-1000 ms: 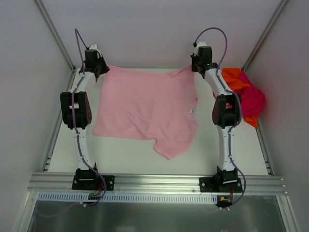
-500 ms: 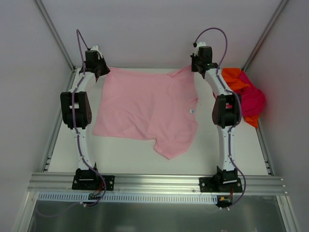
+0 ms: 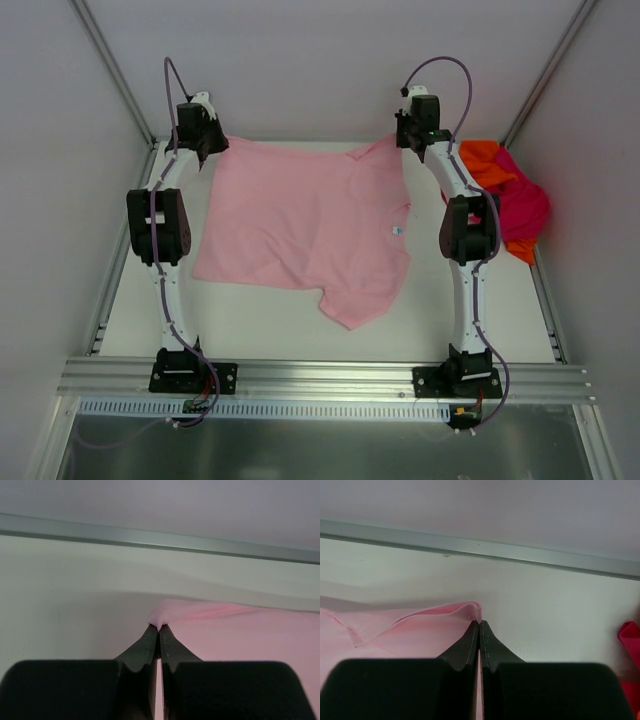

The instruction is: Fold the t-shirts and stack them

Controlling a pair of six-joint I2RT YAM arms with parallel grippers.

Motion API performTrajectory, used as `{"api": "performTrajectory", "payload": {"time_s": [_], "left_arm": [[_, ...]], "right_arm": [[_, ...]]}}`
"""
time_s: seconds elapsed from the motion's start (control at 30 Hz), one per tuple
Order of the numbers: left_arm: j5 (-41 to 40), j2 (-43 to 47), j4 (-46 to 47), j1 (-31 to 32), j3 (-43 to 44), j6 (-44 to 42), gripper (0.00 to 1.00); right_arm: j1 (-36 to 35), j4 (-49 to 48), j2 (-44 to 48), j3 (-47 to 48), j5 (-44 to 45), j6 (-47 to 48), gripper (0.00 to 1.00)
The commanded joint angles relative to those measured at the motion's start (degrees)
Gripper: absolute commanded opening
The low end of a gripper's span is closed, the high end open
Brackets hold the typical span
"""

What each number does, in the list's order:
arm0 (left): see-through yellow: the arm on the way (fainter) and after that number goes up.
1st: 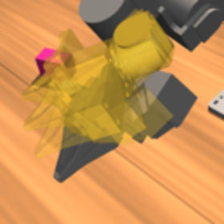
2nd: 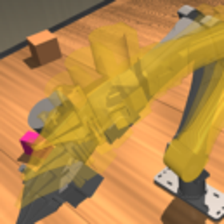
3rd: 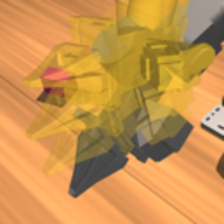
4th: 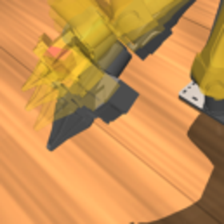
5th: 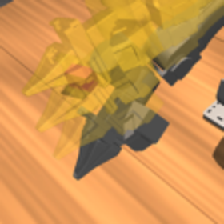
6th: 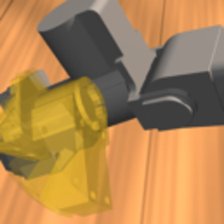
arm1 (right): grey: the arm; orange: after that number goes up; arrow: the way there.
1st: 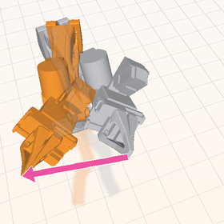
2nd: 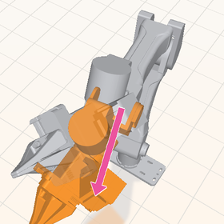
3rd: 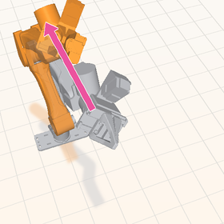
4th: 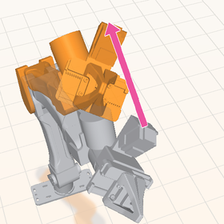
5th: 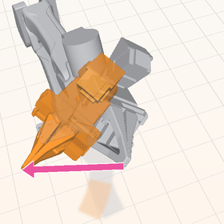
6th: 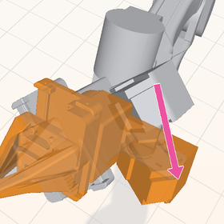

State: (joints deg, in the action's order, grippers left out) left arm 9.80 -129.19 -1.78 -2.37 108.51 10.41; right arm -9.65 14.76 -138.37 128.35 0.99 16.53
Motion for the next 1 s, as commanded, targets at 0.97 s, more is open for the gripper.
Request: {"api": "performTrajectory", "payload": {"time_s": [0.97], "left_arm": [[17.18, 2.27, 24.19, -4.66, -12.18, -7.43, 0.00]], "right_arm": [[0.33, -4.74, 8.46, -4.43, -7.32, -2.74, 0.01]]}}
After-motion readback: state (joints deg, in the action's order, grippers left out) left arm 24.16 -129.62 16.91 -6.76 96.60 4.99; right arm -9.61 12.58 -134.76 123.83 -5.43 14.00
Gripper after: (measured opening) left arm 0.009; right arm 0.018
